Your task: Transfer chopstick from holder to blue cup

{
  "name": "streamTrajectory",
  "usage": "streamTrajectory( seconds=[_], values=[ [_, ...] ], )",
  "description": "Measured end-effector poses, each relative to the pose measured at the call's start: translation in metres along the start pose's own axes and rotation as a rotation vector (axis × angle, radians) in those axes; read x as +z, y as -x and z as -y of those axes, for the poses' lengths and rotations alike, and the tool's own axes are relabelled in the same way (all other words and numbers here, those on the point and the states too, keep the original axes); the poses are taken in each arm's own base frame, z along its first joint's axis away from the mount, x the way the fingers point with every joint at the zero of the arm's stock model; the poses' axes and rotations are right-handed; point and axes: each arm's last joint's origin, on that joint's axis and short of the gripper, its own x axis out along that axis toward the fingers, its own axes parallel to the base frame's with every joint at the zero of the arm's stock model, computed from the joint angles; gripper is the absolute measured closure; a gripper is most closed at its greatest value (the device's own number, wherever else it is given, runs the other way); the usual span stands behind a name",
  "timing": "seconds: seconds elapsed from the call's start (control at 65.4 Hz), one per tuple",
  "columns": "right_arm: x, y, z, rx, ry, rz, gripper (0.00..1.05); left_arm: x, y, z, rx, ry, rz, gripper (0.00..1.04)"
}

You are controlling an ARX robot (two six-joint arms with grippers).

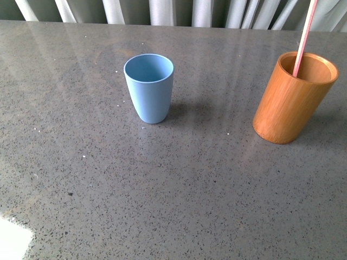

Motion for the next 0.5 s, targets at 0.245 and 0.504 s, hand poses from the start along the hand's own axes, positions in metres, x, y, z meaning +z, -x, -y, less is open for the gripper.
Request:
streamTrajectory(
  seconds=[0.245, 0.504],
  values=[
    [0.000, 0.000, 0.000, 0.000, 0.000, 0.000, 0.09, -0.015, 0.040, -0.011, -0.010, -0.009, -0.004, 1.03],
    [0.000, 0.000, 0.000, 0.000, 0.000, 0.000, 0.09, -0.025, 0.071, -0.026, -0.005, -0.011, -0.007, 1.03]
  ],
)
